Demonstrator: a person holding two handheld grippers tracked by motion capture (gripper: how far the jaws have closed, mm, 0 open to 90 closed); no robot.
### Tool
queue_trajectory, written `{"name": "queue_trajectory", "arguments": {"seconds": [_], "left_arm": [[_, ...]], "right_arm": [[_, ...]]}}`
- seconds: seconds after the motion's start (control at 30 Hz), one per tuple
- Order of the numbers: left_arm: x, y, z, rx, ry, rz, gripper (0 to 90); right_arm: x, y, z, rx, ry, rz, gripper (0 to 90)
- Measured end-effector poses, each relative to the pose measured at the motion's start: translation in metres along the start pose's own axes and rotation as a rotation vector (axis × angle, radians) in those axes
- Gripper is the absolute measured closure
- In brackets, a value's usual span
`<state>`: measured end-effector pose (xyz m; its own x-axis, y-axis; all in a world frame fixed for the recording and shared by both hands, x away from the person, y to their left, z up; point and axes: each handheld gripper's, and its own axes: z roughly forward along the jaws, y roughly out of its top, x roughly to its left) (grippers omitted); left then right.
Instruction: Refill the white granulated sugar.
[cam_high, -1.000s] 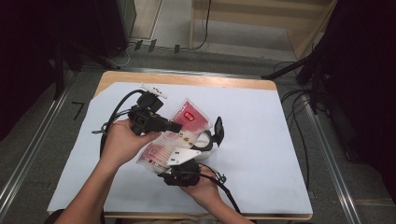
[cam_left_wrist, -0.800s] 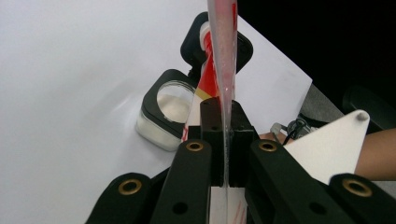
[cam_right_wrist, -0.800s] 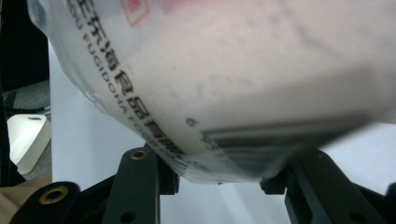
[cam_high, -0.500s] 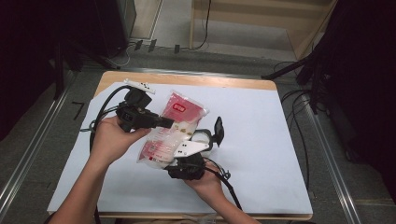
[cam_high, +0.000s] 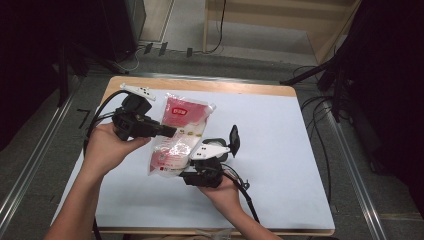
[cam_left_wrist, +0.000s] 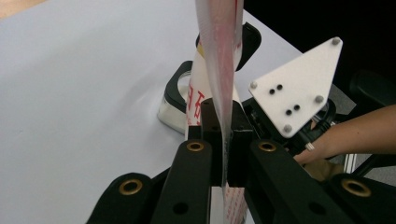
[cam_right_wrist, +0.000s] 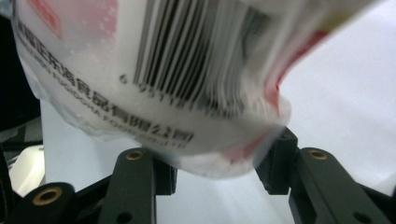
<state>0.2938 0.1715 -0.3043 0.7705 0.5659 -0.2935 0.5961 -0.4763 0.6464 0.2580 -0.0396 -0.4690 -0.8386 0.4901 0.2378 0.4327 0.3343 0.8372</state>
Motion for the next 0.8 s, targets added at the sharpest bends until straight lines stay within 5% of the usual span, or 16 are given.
{"name": "queue_trajectory", "arguments": {"seconds": [0.13, 0.27, 0.4, 0.57, 0.8], "left_arm": [[0.004, -0.002, -0.002, 0.002, 0.003, -0.002, 90.0], [0.006, -0.003, -0.001, 0.009, -0.016, -0.007, 90.0], [0.004, -0.003, -0.003, -0.009, -0.009, -0.003, 90.0], [0.007, -0.003, -0.006, -0.041, -0.024, -0.011, 90.0], [0.019, -0.007, -0.018, -0.095, -0.006, -0.046, 90.0]], "right_arm": [[-0.005, 0.001, -0.002, 0.001, -0.007, 0.035, 57.0], [-0.004, 0.002, -0.001, 0.019, -0.012, 0.016, 57.0], [-0.003, 0.004, 0.001, 0.039, 0.016, 0.017, 56.2], [0.001, 0.007, 0.002, 0.064, -0.003, -0.042, 54.6], [-0.006, 0.004, 0.004, 0.099, 0.030, -0.017, 54.3]]}}
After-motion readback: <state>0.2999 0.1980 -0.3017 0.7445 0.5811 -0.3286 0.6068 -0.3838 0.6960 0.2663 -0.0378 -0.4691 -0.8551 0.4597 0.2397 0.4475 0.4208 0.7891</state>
